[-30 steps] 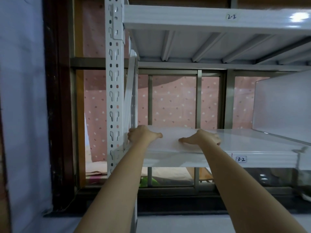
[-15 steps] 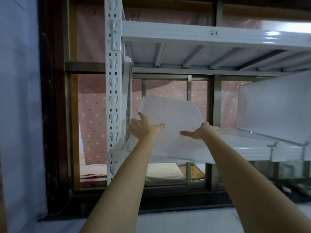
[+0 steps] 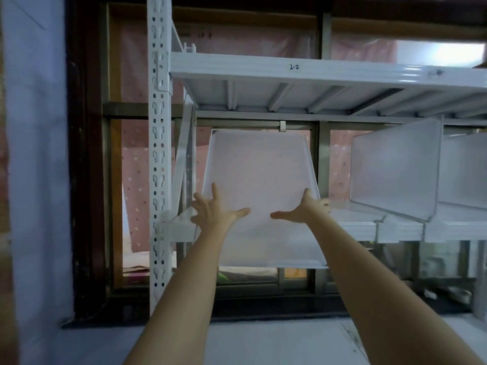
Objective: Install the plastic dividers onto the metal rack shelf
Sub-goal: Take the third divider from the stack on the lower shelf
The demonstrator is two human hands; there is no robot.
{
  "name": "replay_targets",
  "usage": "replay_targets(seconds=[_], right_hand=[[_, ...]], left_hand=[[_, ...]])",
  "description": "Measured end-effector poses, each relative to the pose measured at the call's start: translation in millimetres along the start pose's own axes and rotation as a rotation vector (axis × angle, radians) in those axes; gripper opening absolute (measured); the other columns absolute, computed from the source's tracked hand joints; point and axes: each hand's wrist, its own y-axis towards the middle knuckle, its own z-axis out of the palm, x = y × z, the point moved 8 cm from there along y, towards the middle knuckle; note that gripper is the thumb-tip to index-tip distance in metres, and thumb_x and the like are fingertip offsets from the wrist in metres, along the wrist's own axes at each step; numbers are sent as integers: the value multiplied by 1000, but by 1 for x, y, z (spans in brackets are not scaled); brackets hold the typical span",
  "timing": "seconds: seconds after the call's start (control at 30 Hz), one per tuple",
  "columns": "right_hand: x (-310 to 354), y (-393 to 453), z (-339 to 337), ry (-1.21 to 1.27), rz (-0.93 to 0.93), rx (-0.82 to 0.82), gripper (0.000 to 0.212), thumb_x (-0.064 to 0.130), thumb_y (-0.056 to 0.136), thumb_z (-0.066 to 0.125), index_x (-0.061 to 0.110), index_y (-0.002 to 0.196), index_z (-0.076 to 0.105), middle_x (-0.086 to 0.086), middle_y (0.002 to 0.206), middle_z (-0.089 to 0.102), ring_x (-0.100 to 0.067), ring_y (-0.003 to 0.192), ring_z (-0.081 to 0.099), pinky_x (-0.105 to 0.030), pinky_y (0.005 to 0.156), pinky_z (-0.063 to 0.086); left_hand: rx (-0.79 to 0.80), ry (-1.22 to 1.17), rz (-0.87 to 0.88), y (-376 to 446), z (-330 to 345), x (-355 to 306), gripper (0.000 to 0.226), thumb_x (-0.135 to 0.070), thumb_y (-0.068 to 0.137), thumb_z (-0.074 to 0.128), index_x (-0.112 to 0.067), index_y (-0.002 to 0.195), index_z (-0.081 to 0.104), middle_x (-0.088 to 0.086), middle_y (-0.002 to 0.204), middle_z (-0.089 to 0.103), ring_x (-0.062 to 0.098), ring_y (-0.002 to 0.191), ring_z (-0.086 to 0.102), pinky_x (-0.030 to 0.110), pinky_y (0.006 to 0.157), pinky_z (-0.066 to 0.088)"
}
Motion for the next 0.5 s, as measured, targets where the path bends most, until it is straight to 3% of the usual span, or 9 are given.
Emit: replay_targets(seconds=[0.07, 0.13, 0.33, 0.5], right_hand=[[-17, -13, -9, -37, -38, -21, 134, 69, 58, 78, 27, 154, -4, -23, 151, 12, -41, 139, 21, -50, 106, 35], [-37, -18, -15, -51, -75, -40, 135, 66, 58, 80, 27, 153, -6, -24, 150, 13, -40, 139, 23, -50, 105, 35], [-94, -34, -34, -80, -134, -78, 136, 65, 54, 83, 26, 152, -3, -21, 138, 23, -37, 130, 30, -49, 98, 41], [-123, -52, -51, -82, -174, -85, 133, 60, 59, 84, 25, 153, -4, -22, 140, 22, -37, 135, 24, -45, 99, 40]], left_hand=[[14, 1, -17, -21, 8, -8, 117, -73, 64, 65, -27, 151, 2, 19, 153, 0, 43, 140, 10, 61, 108, 25], [24, 26, -41, -44, 17, -18, 119, -72, 65, 65, -27, 151, -3, 21, 153, -4, 43, 141, 8, 62, 108, 24], [8, 32, -105, -109, 43, -44, 123, -74, 57, 68, -25, 150, 2, 24, 139, 16, 42, 125, 31, 58, 100, 37], [-11, 62, -137, -151, 43, -63, 119, -69, 62, 70, -24, 149, 2, 24, 138, 19, 41, 124, 33, 57, 99, 39]])
